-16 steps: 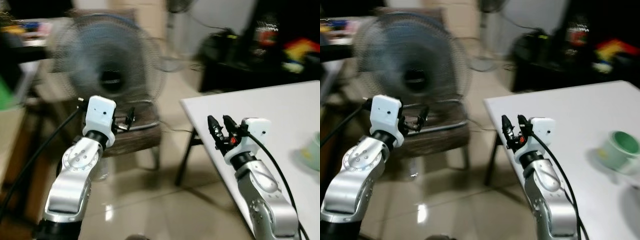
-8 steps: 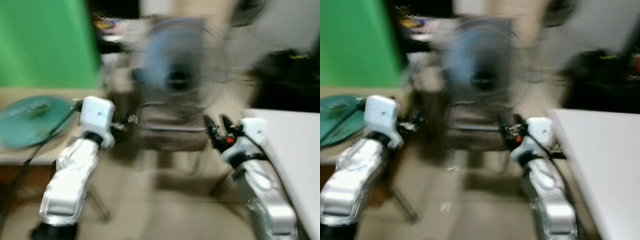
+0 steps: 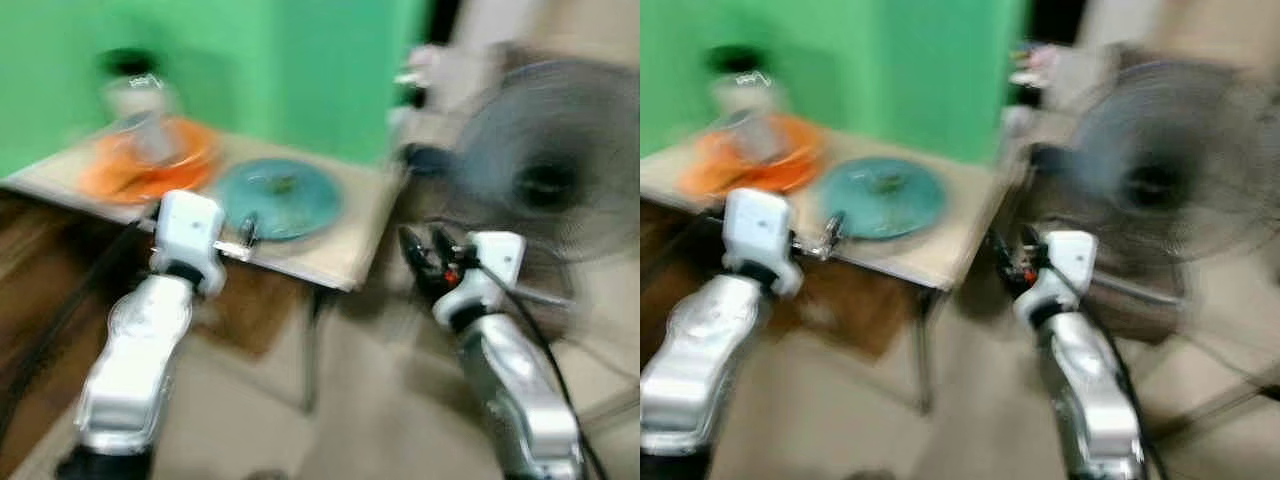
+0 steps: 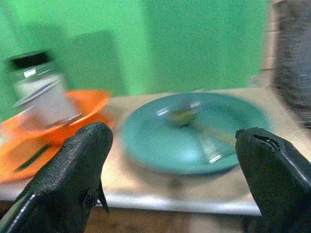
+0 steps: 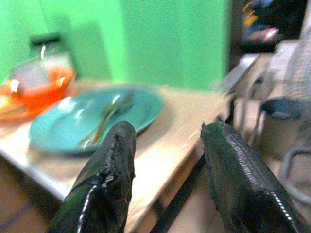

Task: Setting the table

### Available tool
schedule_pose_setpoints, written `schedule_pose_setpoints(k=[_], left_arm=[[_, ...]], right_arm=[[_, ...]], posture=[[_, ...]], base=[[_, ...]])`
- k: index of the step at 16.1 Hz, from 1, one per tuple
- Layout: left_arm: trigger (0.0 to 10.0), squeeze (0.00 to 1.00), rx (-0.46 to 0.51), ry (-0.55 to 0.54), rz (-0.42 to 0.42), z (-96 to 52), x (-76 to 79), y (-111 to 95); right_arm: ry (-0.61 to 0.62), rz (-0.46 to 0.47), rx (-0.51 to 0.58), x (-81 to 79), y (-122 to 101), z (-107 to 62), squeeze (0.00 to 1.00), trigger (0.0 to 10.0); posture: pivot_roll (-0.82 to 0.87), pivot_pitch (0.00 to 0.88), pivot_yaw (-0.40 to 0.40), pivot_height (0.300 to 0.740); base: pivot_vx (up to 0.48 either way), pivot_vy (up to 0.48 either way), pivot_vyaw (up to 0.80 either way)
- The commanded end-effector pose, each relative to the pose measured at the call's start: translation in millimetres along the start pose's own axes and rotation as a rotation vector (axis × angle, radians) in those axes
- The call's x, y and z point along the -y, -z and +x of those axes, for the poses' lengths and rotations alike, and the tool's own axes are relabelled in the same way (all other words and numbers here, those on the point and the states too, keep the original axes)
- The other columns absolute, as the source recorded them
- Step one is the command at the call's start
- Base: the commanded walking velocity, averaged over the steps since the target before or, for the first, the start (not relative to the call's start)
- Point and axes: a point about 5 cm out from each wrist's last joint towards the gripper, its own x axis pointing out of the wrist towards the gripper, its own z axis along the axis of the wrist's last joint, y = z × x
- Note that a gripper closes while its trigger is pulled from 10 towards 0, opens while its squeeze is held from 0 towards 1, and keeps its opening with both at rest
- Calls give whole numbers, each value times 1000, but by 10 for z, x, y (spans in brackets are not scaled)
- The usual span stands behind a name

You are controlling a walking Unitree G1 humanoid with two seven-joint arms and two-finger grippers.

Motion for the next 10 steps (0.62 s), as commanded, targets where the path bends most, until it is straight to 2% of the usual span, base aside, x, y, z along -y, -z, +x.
schedule_pose_setpoints(k=[1, 2, 6, 10], left_arm=[[10000, 0, 2, -23, 11, -7, -57, -20], [10000, 0, -4, -22, 11, 2, -54, -18], [10000, 0, 7, 5, 12, 21, -20, -31], [10000, 0, 1, 25, 12, 26, -43, -22]], right_arm=[[-4, 3, 5, -35, -27, 32, 0, 10000], [18, -23, -29, -26, 11, 52, 0, 10000], [31, -67, -34, 22, 17, 44, 0, 10000], [133, -9, -19, 121, 1, 35, 0, 10000]], posture=[[148, 0, -56, 740], [150, 0, -60, 740], [143, 0, -49, 740], [129, 0, -35, 740]], base=[[0, 0, 0], [0, 0, 0], [60, 0, 0], [304, 0, 0]])
